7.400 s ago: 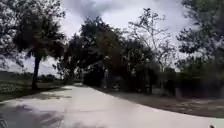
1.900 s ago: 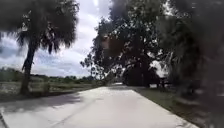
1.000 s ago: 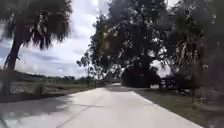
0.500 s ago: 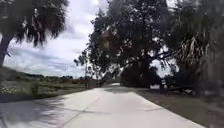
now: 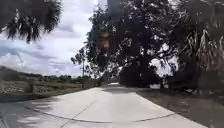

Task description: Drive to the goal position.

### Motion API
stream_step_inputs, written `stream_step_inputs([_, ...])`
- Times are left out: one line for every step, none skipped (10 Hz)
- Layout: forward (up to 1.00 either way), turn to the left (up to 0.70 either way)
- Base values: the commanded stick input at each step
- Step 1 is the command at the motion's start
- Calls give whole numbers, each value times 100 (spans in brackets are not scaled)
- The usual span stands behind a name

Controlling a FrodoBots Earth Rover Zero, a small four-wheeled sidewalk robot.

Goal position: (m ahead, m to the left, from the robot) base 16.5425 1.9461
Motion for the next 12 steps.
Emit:
stream_step_inputs([85,0])
stream_step_inputs([85,0])
stream_step_inputs([85,0])
stream_step_inputs([85,0])
stream_step_inputs([85,0])
stream_step_inputs([85,0])
stream_step_inputs([85,0])
stream_step_inputs([85,0])
stream_step_inputs([85,0])
stream_step_inputs([85,0])
stream_step_inputs([85,0])
stream_step_inputs([85,0])
